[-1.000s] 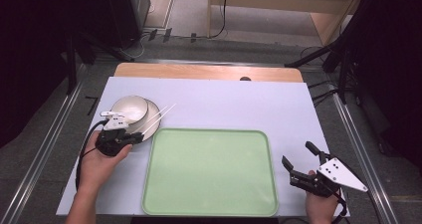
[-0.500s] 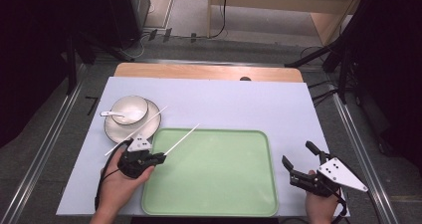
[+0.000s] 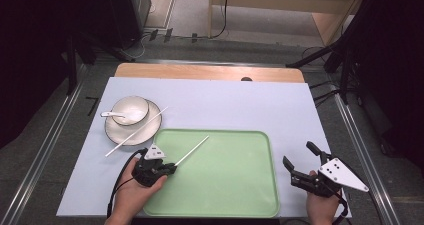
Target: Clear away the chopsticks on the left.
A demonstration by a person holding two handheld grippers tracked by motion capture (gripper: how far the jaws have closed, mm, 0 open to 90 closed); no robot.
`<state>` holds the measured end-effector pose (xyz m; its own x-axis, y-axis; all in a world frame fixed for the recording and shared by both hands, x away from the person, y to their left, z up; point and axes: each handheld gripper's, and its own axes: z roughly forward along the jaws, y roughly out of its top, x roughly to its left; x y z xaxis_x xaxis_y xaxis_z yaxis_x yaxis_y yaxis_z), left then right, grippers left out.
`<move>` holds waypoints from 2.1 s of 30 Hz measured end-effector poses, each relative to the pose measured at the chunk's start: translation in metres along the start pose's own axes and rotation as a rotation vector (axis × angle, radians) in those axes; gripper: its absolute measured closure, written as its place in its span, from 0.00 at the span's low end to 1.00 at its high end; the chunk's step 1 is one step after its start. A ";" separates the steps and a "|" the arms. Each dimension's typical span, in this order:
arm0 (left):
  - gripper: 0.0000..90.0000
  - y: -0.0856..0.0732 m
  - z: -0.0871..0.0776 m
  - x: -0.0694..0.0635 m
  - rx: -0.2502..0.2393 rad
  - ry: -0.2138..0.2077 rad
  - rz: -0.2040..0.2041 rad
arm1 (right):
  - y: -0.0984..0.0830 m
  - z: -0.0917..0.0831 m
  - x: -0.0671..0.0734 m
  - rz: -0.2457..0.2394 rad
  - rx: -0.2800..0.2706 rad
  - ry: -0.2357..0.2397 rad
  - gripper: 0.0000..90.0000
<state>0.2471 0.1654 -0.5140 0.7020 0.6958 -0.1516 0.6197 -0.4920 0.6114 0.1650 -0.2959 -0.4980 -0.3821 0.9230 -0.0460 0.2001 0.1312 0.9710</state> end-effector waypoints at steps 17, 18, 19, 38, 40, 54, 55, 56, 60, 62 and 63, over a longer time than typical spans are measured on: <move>0.95 0.021 -0.005 -0.001 -0.057 -0.113 0.013 | 0.000 0.000 0.002 -0.009 0.003 0.003 0.15; 0.99 0.025 -0.002 -0.004 -0.062 -0.112 0.025 | 0.000 0.001 0.002 -0.008 0.003 0.002 0.15; 1.00 0.027 0.000 -0.007 -0.058 -0.108 0.038 | 0.000 0.001 0.002 -0.008 0.005 0.002 0.15; 1.00 0.030 0.021 0.015 -0.019 0.077 -0.078 | -0.001 -0.001 0.003 -0.016 0.008 0.004 0.15; 1.00 0.028 0.018 0.019 -0.022 0.080 -0.089 | -0.001 -0.001 0.003 -0.013 0.009 0.004 0.15; 1.00 0.012 0.000 0.037 -0.022 0.092 -0.090 | 0.000 0.000 0.001 -0.009 0.003 0.009 0.15; 1.00 0.011 -0.001 0.036 -0.019 0.091 -0.090 | 0.000 0.000 0.001 -0.008 0.003 0.007 0.15; 1.00 0.009 -0.002 0.036 -0.017 0.088 -0.081 | 0.000 0.000 0.001 -0.008 0.003 0.007 0.15; 1.00 0.006 -0.007 0.034 0.001 0.087 -0.055 | 0.000 -0.001 0.000 -0.006 0.000 0.003 0.15; 1.00 0.005 -0.009 0.033 0.016 0.074 -0.047 | 0.000 -0.001 -0.001 -0.007 0.000 0.002 0.15; 1.00 0.004 -0.009 0.032 0.019 0.068 -0.037 | 0.000 -0.001 -0.001 -0.006 0.000 0.002 0.15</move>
<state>0.2688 0.1903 -0.5096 0.6533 0.7475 -0.1200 0.6518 -0.4746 0.5916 0.1640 -0.2972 -0.4981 -0.3854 0.9213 -0.0510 0.1978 0.1365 0.9707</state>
